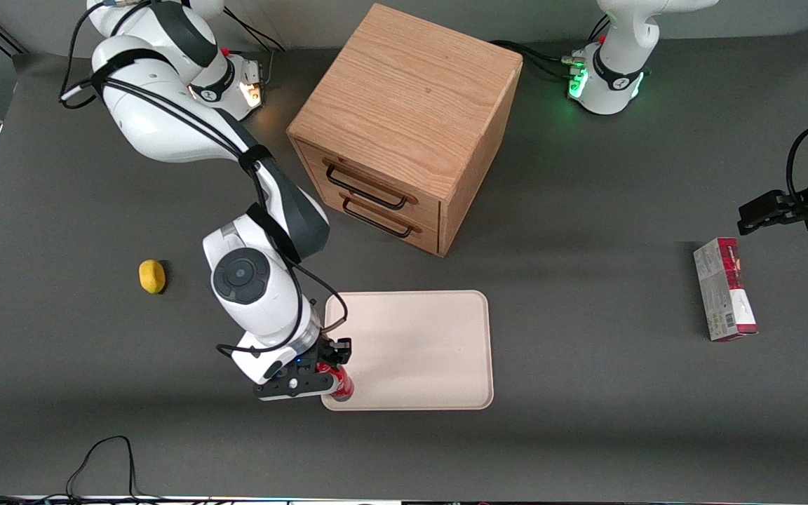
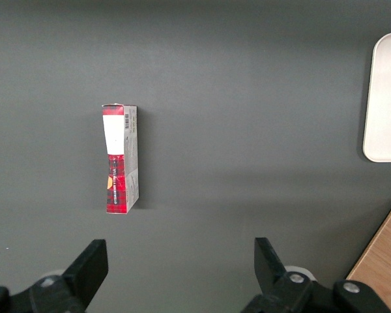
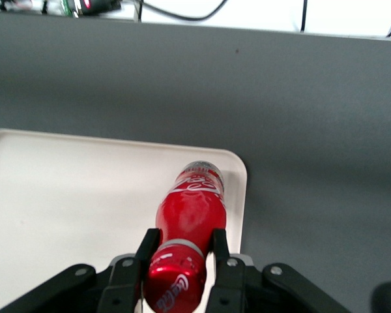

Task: Place coke bottle on tray
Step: 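Carry the bottle over the cream tray and lower it onto the tray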

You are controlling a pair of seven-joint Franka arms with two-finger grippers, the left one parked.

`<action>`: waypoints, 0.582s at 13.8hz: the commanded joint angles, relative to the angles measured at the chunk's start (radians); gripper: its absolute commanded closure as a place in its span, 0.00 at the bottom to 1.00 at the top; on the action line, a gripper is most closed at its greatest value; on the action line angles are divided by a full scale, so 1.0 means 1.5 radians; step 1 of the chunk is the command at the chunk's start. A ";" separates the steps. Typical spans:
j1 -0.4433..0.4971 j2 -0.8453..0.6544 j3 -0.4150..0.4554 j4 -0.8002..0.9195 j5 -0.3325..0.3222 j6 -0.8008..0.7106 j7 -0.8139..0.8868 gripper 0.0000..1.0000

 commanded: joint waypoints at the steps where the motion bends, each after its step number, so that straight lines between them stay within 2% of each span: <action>1: -0.003 -0.018 -0.010 -0.034 -0.014 0.018 -0.015 1.00; 5: -0.003 -0.018 -0.025 -0.065 -0.011 0.064 -0.002 1.00; 6: -0.004 -0.018 -0.027 -0.066 0.013 0.071 0.014 1.00; 7: -0.004 -0.019 -0.038 -0.067 0.033 0.080 0.028 0.73; 8: -0.002 -0.019 -0.041 -0.072 0.038 0.089 0.040 0.65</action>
